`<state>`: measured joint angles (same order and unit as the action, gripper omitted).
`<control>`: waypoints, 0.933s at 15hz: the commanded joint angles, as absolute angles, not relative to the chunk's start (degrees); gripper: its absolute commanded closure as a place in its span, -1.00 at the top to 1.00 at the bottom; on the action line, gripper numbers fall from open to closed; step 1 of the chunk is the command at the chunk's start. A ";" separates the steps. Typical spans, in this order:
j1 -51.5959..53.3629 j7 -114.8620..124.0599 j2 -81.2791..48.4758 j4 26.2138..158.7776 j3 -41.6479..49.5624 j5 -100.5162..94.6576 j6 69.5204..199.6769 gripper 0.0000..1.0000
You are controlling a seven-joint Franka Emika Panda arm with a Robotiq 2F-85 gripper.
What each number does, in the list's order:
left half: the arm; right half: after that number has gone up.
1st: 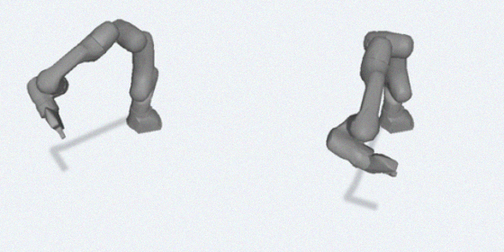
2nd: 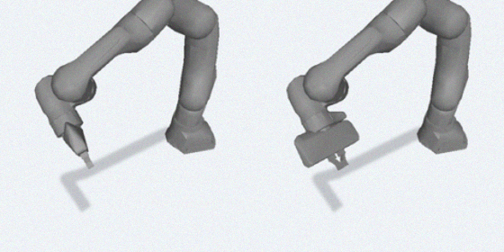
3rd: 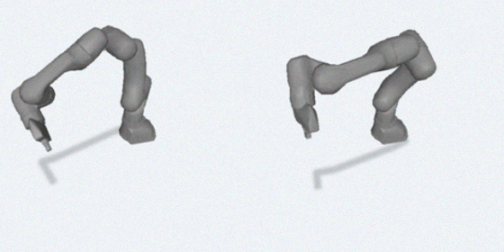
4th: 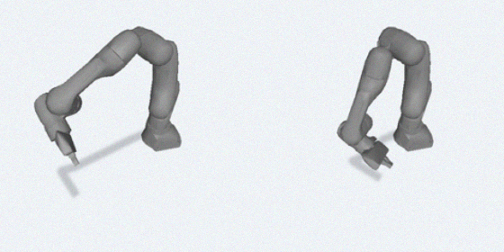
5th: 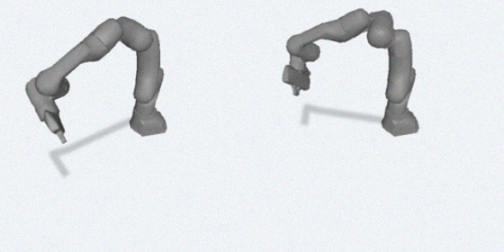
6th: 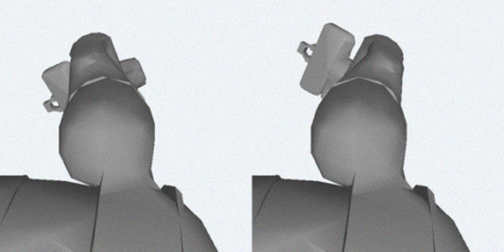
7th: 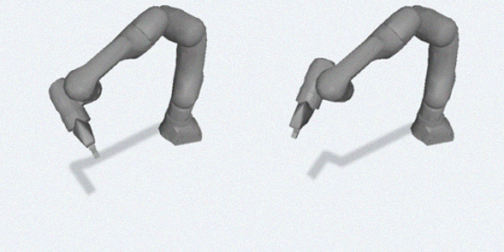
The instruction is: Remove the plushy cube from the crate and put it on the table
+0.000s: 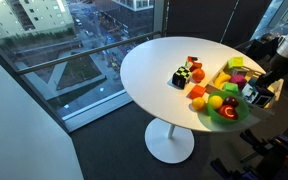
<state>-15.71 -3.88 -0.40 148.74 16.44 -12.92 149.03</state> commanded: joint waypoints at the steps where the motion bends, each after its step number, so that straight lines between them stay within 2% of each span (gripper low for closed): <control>1: -15.45 -1.62 0.46 145.74 15.94 -14.45 144.10 -0.94; 10: -14.69 -2.03 1.31 141.28 14.91 -13.51 139.59 -0.91; 11: -14.68 -2.54 1.39 141.14 14.83 -13.12 139.22 -0.58; 14: -14.71 -3.00 1.74 141.22 14.73 -12.75 138.43 -0.14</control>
<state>-14.88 -3.58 0.53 141.91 14.98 -12.93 141.06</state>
